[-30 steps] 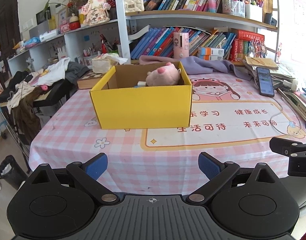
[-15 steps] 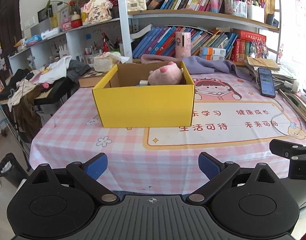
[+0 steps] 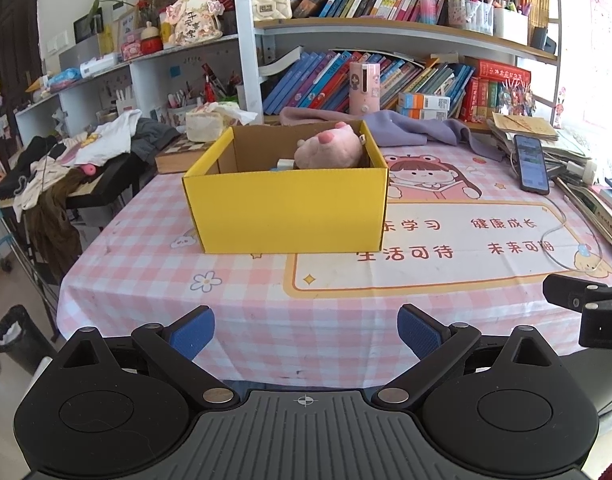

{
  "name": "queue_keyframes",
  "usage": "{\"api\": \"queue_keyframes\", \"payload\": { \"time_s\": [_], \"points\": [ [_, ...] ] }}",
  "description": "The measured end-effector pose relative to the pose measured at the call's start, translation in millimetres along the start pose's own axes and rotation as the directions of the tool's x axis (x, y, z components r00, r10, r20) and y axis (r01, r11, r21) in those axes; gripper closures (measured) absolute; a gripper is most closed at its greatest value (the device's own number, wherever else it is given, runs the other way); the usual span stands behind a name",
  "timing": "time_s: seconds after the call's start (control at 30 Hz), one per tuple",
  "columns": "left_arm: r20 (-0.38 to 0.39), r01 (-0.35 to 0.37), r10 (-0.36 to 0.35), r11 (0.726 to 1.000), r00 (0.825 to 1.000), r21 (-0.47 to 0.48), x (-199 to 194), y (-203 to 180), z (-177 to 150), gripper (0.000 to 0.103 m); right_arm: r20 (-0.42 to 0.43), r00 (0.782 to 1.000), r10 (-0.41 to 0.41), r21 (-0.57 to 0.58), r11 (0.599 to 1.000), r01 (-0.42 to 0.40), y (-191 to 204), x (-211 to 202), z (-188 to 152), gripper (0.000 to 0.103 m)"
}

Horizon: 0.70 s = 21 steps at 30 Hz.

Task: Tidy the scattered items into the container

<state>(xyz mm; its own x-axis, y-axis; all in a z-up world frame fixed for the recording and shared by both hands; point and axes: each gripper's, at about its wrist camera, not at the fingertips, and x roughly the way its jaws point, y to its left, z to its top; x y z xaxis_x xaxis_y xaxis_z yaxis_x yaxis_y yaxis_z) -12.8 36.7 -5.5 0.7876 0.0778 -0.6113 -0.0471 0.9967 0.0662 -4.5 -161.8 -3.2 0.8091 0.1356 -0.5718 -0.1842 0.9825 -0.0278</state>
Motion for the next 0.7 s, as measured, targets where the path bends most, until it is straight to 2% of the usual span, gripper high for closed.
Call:
{"api": "queue_keyframes", "payload": {
  "time_s": [0.7],
  "points": [
    [-0.018,0.017,-0.017,1.000,1.000,0.016,7.3,-2.9,0.0,0.003,-0.008,1.000,-0.012,-0.006,1.000,0.012,2.0,2.7,0.4,0.000]
  ]
}}
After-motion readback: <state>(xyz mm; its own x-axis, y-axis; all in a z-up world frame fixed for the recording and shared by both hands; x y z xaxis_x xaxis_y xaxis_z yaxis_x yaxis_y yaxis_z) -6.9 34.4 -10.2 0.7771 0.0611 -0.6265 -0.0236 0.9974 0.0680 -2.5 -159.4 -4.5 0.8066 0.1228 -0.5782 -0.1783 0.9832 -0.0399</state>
